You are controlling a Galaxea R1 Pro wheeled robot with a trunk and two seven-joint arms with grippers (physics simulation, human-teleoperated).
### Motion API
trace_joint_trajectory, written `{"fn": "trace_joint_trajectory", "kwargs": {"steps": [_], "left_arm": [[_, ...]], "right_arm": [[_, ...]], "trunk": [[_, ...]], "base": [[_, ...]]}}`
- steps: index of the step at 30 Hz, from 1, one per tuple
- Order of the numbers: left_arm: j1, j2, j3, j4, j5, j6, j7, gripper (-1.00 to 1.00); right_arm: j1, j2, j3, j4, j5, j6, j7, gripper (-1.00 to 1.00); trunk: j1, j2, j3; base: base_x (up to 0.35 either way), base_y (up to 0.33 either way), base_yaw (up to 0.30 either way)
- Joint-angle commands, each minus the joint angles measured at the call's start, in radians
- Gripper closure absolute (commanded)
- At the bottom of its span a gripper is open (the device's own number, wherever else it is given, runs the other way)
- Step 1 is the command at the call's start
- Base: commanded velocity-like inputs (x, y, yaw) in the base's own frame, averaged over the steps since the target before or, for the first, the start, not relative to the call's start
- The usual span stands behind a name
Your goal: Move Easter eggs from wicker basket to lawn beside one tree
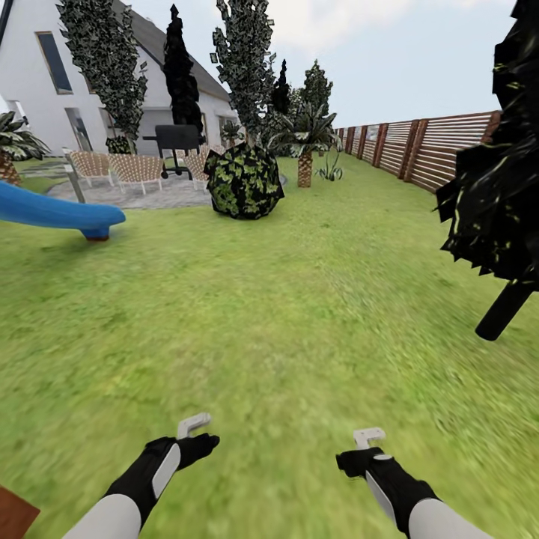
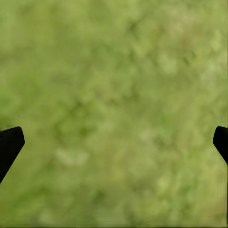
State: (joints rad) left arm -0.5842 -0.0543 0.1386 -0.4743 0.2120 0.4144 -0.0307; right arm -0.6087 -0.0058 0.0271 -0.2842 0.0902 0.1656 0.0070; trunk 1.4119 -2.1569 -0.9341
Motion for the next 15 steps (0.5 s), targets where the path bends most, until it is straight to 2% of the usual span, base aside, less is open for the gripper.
{"fn": "trace_joint_trajectory", "kwargs": {"steps": [1, 5, 9, 15], "left_arm": [[0.000, 0.000, 0.013, 0.008, 0.003, 0.001, -0.003, -1.00], [0.000, -0.002, 0.019, 0.028, 0.003, -0.023, -0.003, -1.00], [0.000, 0.000, 0.021, 0.073, 0.003, -0.067, -0.003, -1.00], [-0.001, -0.004, 0.020, 0.102, 0.003, -0.078, -0.003, -1.00]], "right_arm": [[0.001, 0.000, 0.003, 0.010, 0.009, -0.019, 0.001, -1.00], [0.003, 0.000, 0.003, 0.097, 0.010, -0.124, 0.002, -1.00], [0.003, 0.001, 0.003, 0.116, 0.011, -0.146, 0.002, -1.00], [0.004, 0.001, 0.004, 0.131, 0.008, -0.147, 0.001, -1.00]], "trunk": [[-0.004, 0.007, 0.002], [-0.019, 0.035, 0.015], [-0.034, 0.063, 0.027], [-0.057, 0.105, 0.046]], "base": [[0.318, 0.000, 0.000], [0.322, 0.000, 0.000], [0.324, 0.000, 0.000], [0.324, 0.000, 0.000]]}}
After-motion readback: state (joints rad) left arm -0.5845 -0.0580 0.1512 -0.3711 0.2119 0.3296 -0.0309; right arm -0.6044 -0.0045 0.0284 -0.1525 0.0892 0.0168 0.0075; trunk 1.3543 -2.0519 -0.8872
